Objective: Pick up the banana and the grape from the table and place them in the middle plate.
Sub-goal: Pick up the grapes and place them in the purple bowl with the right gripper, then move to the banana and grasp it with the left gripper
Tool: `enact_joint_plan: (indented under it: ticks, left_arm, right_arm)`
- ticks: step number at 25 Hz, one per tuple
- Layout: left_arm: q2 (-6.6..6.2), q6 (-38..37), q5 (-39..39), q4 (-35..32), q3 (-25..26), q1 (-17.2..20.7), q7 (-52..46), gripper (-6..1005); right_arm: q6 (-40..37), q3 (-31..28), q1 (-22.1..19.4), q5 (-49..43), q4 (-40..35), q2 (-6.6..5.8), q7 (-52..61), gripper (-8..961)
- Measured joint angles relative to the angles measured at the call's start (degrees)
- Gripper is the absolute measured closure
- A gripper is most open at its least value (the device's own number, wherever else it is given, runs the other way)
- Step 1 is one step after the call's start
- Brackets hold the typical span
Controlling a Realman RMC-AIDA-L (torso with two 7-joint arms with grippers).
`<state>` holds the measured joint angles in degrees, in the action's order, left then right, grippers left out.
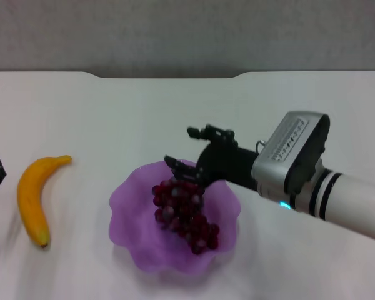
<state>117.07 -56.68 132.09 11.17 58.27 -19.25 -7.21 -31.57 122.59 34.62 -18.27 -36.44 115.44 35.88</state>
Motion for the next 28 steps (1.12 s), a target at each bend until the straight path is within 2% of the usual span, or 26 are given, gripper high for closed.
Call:
enact_joint_plan:
  ticks: [2,5,6,7,9,12,16,21,26,27,28]
  left_arm:
    - [0.00,0.01,0.04,0.00,0.00,0.06,0.00,133]
    - [-0.07,0.05,0.18,0.00,0.00,0.15,0.00,133]
    - [-0.08,0.13,0.22,0.00,0.00,0.16,0.00,133]
    - [-0.08,0.13,0.22,0.00,0.00,0.16,0.00,133]
    - [-0.09,0.57,0.25,0.00,0.00,0.13,0.00,133]
    - [-0.09,1.77,0.00,-0.02,0.17,-0.01,0.00,133]
    - [-0.13,2.21,-0.09,-0.06,0.24,-0.06,0.00,134]
    - [-0.07,2.10,0.14,-0.06,0.00,-0.06,-0.42,134]
    - [-0.02,1.56,0.39,-0.04,-0.01,0.08,-3.38,134]
    - [-0.03,1.55,0.40,-0.03,0.00,0.10,-3.52,134]
    - [-0.04,1.54,0.44,-0.02,-0.03,0.12,-3.64,135]
  right_arm:
    - [-0.24,-1.80,-0.33,-0.01,-1.34,-0.06,-1.43,253]
    - [-1.89,-5.93,-1.28,-0.14,-3.03,-0.21,-3.32,200]
    - [-4.80,-9.34,-2.29,-0.30,-3.66,-0.26,-4.43,182]
    - [-4.80,-9.34,-2.29,-0.30,-3.66,-0.26,-4.43,164]
    - [-9.84,-14.10,-4.31,-0.40,-3.77,-0.41,-6.60,129]
    - [-13.95,-17.49,-6.50,-0.45,-3.82,-0.59,-8.13,228]
    - [-24.32,-25.27,-12.55,-0.38,-3.50,-0.61,-9.84,361]
    - [-35.91,-33.94,-17.27,0.08,1.13,-0.50,-9.99,577]
    - [-41.66,-40.41,-20.21,0.17,7.32,-0.56,-10.68,771]
    - [-42.12,-43.49,-21.75,0.17,9.14,-0.57,-12.57,810]
    - [-42.12,-43.49,-21.75,0.17,9.14,-0.57,-12.57,847]
